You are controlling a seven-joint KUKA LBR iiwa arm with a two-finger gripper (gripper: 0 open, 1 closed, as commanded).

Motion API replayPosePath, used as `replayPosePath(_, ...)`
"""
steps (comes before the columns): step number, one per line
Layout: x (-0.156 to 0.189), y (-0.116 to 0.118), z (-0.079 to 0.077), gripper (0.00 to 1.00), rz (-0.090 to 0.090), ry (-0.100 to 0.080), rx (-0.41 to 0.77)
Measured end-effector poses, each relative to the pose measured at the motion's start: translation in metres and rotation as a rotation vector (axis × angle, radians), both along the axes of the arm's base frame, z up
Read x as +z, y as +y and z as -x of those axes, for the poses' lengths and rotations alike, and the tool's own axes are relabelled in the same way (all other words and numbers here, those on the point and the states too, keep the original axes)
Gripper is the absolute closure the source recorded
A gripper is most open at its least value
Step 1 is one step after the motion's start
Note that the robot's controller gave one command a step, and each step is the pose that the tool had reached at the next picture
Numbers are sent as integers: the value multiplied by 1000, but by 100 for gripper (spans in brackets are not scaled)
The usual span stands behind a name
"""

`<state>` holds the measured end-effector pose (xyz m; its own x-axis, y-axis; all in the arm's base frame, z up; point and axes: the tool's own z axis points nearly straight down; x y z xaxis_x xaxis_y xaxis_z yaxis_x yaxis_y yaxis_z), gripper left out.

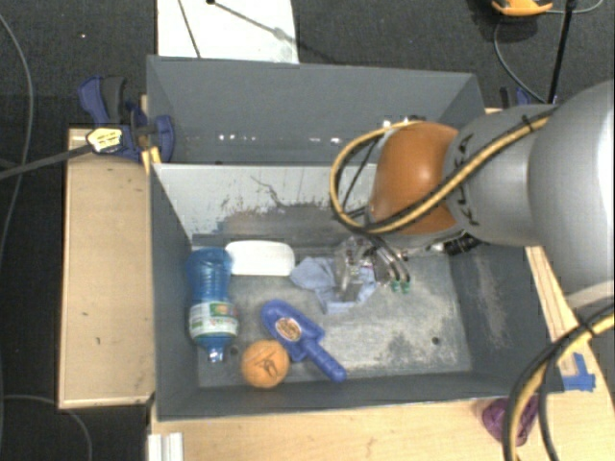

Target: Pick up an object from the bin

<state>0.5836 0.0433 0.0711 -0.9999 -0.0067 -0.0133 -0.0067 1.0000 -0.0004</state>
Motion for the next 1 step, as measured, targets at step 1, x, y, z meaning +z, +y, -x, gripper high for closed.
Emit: replayPosePath(1, 47, 2, 0, 100, 0, 8, 6)
